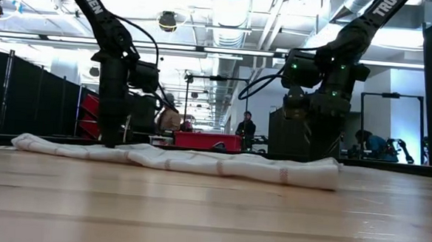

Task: Roll towel
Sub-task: Fold the towel

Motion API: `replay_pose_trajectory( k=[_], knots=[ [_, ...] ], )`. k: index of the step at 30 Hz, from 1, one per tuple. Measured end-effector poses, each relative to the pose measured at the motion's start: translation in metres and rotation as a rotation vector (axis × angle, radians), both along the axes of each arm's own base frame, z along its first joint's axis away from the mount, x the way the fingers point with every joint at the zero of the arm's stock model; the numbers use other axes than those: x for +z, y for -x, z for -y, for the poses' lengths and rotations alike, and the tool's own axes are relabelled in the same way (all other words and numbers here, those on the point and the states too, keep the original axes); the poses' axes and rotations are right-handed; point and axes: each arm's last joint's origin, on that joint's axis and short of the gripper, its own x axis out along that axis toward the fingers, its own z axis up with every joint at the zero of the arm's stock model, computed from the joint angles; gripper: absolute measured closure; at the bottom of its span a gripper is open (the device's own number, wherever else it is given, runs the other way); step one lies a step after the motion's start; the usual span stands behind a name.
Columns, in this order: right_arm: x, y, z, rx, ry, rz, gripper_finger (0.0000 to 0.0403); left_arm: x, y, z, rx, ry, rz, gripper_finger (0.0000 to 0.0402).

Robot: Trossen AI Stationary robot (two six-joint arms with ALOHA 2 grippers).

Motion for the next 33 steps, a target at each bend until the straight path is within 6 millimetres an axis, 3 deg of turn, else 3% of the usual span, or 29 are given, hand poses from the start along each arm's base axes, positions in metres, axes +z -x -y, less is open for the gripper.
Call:
replay_pose_trajectory(
  k=[4,10,13,25,33],
  knots=[
    [0.005,-0.003,0.001,0.001,0.003,0.007,0.0285,0.012,-0.008,0.0,0.013,-0.006,0.03,0.0282],
    [0.036,-0.021,0.01,-0.004,0.101,0.126,0.0285,0.045,-0.034,-0.006,-0.101,-0.141,0.147,0.0282],
    [0.033,-0.022,0.014,-0.02,0.105,0.137,0.0285,0.048,-0.041,-0.017,-0.142,-0.267,0.199,0.0282],
    [0.006,-0.033,0.005,-0.019,0.041,0.054,0.0285,0.005,-0.038,-0.053,-0.204,-0.288,0.129,0.0282],
    [-0.002,-0.024,0.005,-0.024,0.001,0.028,0.0285,0.006,-0.016,-0.073,-0.111,-0.293,0.113,0.0282]
  ],
)
